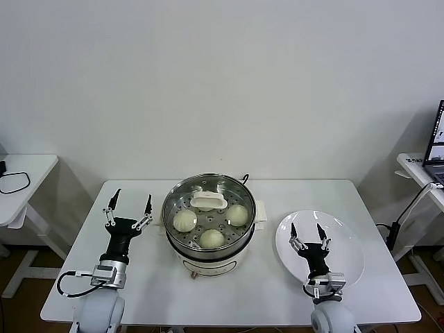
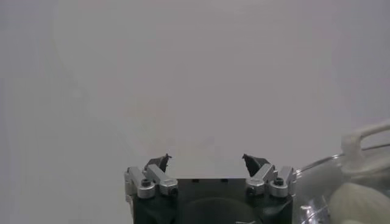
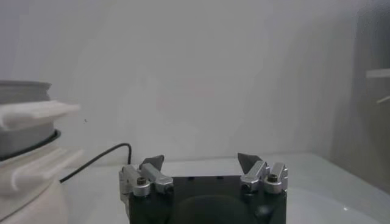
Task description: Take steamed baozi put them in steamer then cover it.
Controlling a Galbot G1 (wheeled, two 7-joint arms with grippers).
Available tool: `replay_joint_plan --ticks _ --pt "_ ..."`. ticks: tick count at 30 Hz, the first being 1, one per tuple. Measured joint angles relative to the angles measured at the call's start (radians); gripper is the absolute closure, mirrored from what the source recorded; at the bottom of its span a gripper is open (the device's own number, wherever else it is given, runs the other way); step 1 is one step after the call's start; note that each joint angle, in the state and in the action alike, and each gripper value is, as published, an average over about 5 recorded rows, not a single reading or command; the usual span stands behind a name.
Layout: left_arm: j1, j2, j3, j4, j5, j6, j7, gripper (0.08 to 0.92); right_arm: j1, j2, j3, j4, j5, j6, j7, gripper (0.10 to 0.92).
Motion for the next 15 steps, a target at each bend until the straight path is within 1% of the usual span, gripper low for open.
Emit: replay_joint_plan --ticks 15 --pt "0.022 -0.006 -0.015 0.02 -0.027 -0.07 -0.003 0.177 -0.02 0.009 0.005 0.016 -0.005 0.008 -0.003 0.203"
